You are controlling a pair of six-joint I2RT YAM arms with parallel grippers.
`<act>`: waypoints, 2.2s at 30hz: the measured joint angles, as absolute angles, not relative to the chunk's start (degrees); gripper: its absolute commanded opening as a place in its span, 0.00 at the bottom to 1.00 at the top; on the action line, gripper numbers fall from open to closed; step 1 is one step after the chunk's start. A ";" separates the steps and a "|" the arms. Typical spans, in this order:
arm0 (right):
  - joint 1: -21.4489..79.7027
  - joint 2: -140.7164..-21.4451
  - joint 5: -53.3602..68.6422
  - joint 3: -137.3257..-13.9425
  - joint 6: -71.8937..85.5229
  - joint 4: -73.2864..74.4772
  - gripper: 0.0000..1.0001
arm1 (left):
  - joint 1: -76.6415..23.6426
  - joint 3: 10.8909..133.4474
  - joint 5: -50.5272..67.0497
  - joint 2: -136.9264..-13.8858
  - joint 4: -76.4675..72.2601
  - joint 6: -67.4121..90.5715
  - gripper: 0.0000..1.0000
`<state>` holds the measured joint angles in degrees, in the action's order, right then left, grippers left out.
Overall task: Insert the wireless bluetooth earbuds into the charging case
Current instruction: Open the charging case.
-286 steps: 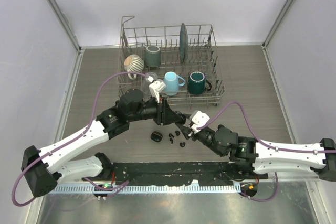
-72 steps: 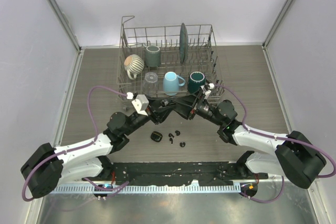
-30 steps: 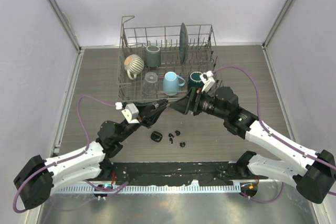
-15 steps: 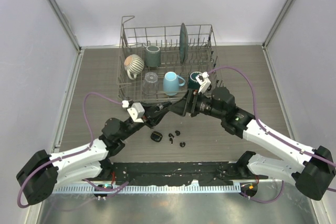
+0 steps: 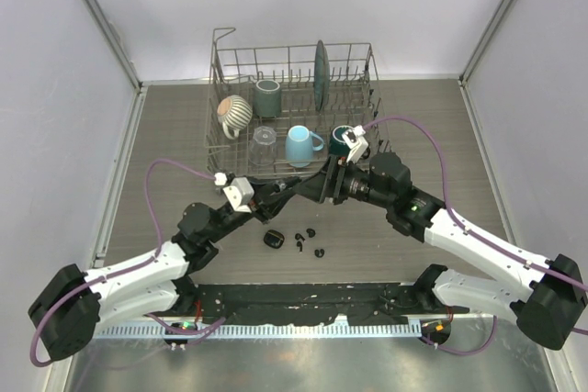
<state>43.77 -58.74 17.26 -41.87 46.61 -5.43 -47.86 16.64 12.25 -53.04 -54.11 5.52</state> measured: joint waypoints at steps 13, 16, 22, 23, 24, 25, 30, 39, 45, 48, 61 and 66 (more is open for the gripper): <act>42.50 -58.74 20.27 -41.85 49.98 -8.62 0.71 | -47.86 16.71 14.06 -50.33 -51.66 5.48 0.00; 41.34 -58.76 20.16 -41.82 50.92 -10.52 0.71 | -48.45 16.71 16.71 -50.11 -50.57 5.50 0.00; 40.36 -58.87 20.03 -41.45 52.29 -12.14 0.72 | -48.75 16.71 19.38 -48.60 -49.43 5.43 0.00; 40.32 -58.89 20.05 -41.43 52.47 -12.25 0.73 | -48.75 16.71 19.40 -48.31 -49.23 5.34 0.00; 40.29 -58.89 20.10 -41.39 52.53 -12.43 0.73 | -48.77 16.71 19.35 -48.07 -49.04 5.28 0.00; 40.27 -58.87 20.14 -41.34 52.60 -12.56 0.74 | -48.77 16.71 19.29 -47.90 -48.86 5.23 0.00; 40.03 -58.48 20.05 -41.34 52.31 -12.62 0.76 | -48.80 16.71 17.32 -47.13 -47.75 4.75 0.00; 39.72 -55.00 19.40 -41.45 48.73 -8.88 0.74 | -48.80 16.71 12.78 -44.77 -46.37 3.90 0.00; 39.64 -55.42 22.41 -40.42 51.83 -11.20 0.72 | -48.80 16.71 11.77 -44.49 -46.44 3.42 0.00; 39.64 -57.30 24.45 -38.83 55.16 -15.31 0.70 | -48.80 16.71 11.79 -44.86 -46.54 2.92 0.00; 39.57 -68.03 32.36 -34.15 71.99 -35.11 0.42 | -48.80 17.45 13.10 -48.29 -46.98 2.48 0.00; 38.98 -69.36 33.61 -33.52 76.79 -41.28 0.19 | -48.77 17.91 13.04 -48.49 -48.82 2.50 0.02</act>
<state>38.98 -69.36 33.61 -33.52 76.79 -41.28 -48.77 17.91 13.04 -48.49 -48.82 2.50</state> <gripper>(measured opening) 0.364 0.332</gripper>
